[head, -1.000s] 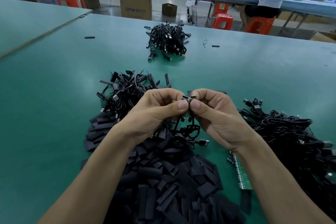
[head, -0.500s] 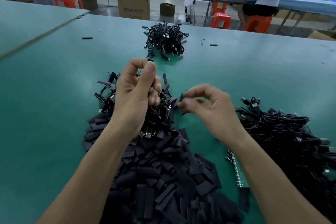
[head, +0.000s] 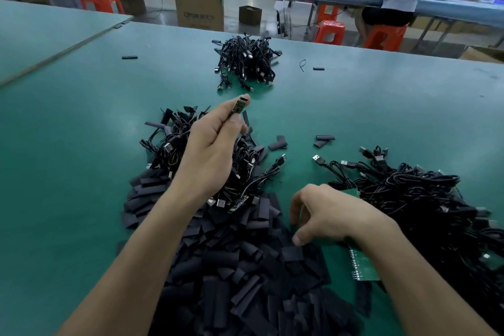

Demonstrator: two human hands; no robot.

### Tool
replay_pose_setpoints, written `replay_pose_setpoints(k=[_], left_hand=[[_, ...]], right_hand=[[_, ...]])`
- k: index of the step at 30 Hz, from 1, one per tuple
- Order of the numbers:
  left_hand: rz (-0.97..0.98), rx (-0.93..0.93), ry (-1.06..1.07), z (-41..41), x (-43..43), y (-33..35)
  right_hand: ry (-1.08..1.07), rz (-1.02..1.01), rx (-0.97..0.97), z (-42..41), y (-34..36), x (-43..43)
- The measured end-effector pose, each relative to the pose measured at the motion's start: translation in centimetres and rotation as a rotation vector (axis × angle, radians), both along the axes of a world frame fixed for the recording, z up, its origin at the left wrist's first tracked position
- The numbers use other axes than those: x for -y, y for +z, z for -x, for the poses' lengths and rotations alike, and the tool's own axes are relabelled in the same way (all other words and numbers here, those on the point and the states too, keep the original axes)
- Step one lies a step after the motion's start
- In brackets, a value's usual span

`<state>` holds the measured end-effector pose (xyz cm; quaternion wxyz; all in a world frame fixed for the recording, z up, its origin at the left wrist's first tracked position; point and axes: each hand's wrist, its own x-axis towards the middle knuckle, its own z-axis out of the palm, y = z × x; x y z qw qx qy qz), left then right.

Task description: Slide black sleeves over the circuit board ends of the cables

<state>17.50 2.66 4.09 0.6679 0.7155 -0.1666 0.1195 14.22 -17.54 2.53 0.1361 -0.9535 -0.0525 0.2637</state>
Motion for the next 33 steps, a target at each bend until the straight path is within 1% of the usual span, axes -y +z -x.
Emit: replay_pose_setpoints(k=[4, 8, 11, 13, 15, 19, 24, 25, 27, 30, 31, 33], left_hand=[[-0.123, 0.007, -0.024, 0.2, 0.2, -0.1], [-0.147, -0.038, -0.051, 0.5, 0.4, -0.1], [-0.138, -0.047, -0.071, 0.5, 0.5, -0.4], [-0.166, -0.022, -0.064, 0.4, 0.4, -0.6], [-0.201, -0.011, -0.052, 0.3, 0.4, -0.8], [-0.286, 0.001, -0.024, 0.1, 0.4, -1.1], [-0.316, 0.035, 0.013, 0.0, 0.2, -1.3], [-0.316, 0.034, 0.018, 0.0, 0.2, -1.3], [-0.306, 0.034, 0.027, 0.0, 0.3, -1.3], [-0.282, 0.022, 0.027, 0.1, 0.3, -1.3], [-0.275, 0.018, 0.027, 0.1, 0.3, -1.3], [-0.280, 0.009, 0.039, 0.0, 0.3, -1.3]], right_hand=[[0.016, -0.064, 0.018, 0.0, 0.2, 0.1], [0.030, -0.146, 0.154, -0.5, 0.8, 0.5], [-0.079, -0.344, 0.294, -0.7, 0.8, 0.6], [-0.178, -0.530, 0.296, -0.7, 0.7, 0.4], [-0.221, -0.681, 0.312, -0.5, 0.4, 0.1], [-0.186, -0.717, 0.540, -0.9, 0.1, 0.2], [-0.255, -0.916, 0.640, -1.0, 0.3, 0.2], [-0.265, -0.915, 0.643, -1.0, 0.3, 0.3], [-0.253, -0.824, 0.585, -1.0, -0.1, 0.5], [-0.178, -0.611, 0.383, -0.9, -1.0, 0.7], [-0.163, -0.540, 0.342, -0.8, -1.3, 0.7], [-0.146, -0.378, 0.340, -0.8, -1.7, 0.5]])
